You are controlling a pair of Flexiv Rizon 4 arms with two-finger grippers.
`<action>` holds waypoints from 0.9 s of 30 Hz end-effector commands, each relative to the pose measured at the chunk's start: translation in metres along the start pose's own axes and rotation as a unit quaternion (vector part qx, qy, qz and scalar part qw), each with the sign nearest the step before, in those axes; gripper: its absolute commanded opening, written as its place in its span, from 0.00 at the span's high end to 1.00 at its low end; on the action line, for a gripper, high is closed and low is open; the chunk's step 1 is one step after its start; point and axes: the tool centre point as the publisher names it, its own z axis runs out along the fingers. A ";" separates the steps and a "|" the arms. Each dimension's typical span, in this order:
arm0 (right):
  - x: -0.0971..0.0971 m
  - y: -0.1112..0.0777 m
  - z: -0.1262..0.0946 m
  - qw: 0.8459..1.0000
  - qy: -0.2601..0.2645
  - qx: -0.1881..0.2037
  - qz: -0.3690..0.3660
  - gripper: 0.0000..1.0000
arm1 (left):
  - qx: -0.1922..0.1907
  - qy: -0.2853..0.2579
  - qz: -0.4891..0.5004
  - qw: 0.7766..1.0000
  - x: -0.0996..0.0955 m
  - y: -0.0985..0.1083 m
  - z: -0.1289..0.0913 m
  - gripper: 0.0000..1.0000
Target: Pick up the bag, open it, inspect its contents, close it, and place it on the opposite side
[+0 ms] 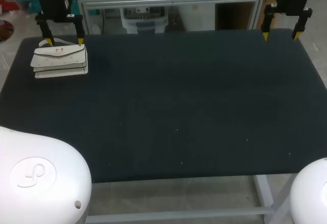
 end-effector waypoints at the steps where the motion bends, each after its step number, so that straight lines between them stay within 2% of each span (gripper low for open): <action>1: 0.000 0.000 -0.001 1.000 -0.001 0.001 0.000 0.00 | 0.000 -0.001 0.000 1.000 0.000 0.000 0.000 0.00; 13: 0.000 0.000 -0.001 1.000 -0.001 0.001 0.000 0.00 | 0.000 -0.001 0.000 1.000 0.000 0.000 0.000 0.00; 15: 0.000 0.000 -0.001 1.000 -0.001 0.001 0.000 0.00 | -0.007 0.022 0.007 1.000 -0.002 0.002 0.002 0.00; 16: 0.003 0.001 0.000 1.000 0.010 -0.011 -0.023 0.00 | -0.011 0.031 0.009 0.999 -0.004 0.003 0.004 0.00; 18: 0.007 0.002 0.003 0.999 -0.002 -0.009 -0.049 0.00 | -0.014 0.072 0.011 0.997 -0.011 0.003 0.005 0.00; 21: 0.013 0.000 0.007 0.993 0.019 -0.037 -0.113 0.00 | -0.018 0.142 0.009 0.990 -0.027 0.000 0.008 0.00; 23: 0.018 -0.003 0.011 0.984 0.045 -0.064 -0.159 0.00 | -0.025 0.182 0.003 0.983 -0.039 -0.003 0.012 0.00; 27: 0.029 -0.013 0.022 0.960 0.051 -0.100 -0.256 0.00 | -0.014 0.251 -0.021 0.968 -0.065 -0.010 0.022 0.00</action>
